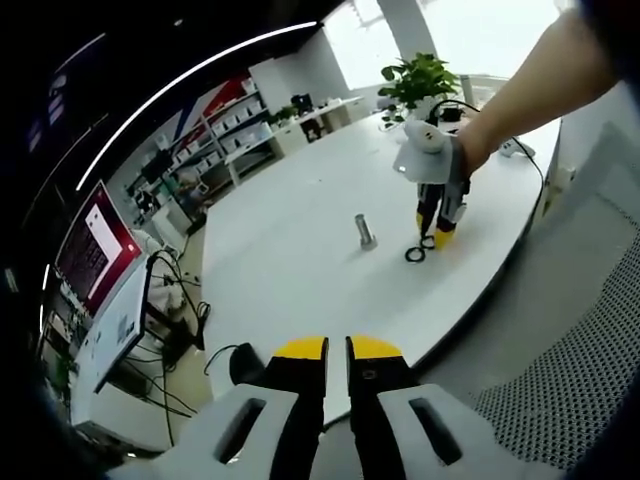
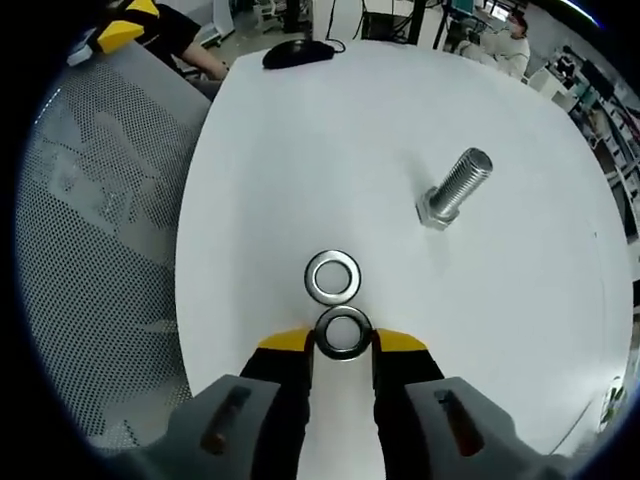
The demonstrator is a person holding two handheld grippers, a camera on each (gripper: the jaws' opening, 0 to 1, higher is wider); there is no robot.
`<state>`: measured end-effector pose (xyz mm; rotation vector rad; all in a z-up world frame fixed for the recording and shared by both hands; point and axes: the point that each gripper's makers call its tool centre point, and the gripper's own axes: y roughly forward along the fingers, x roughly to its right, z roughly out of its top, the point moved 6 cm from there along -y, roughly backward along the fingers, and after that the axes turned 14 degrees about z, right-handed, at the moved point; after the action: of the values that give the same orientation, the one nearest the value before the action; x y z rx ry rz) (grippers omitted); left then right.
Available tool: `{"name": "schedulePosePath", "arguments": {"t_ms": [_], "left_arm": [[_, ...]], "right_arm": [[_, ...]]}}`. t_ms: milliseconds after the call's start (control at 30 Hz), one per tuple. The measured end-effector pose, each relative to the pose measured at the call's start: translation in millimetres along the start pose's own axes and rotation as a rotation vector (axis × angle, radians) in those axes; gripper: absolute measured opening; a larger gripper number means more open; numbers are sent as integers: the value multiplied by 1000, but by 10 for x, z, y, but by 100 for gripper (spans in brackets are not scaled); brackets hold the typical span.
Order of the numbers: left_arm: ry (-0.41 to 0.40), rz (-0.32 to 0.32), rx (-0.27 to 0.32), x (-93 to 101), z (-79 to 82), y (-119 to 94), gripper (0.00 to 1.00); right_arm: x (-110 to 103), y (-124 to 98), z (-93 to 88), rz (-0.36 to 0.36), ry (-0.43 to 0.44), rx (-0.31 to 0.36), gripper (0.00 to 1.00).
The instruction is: Place the washer onto the threaded stud by aligning its center hole with the stud, sliding it down to the base, and recovering from edge contact or off-axis alignment until the washer reaches the visible bottom stop.
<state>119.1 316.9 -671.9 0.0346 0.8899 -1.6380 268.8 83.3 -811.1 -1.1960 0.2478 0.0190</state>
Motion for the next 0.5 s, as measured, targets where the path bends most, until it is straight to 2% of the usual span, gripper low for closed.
{"name": "schedulePosePath", "arguments": {"t_ms": [200, 333, 500], "left_arm": [[3, -4, -5, 6, -7, 1, 5], [6, -7, -8, 9, -9, 4, 5], [9, -10, -14, 14, -16, 6, 5]], "right_arm": [[-48, -2, 0, -39, -12, 11, 24], [-96, 1, 36, -101, -91, -29, 24], [-84, -6, 50, -113, -98, -47, 24]]}}
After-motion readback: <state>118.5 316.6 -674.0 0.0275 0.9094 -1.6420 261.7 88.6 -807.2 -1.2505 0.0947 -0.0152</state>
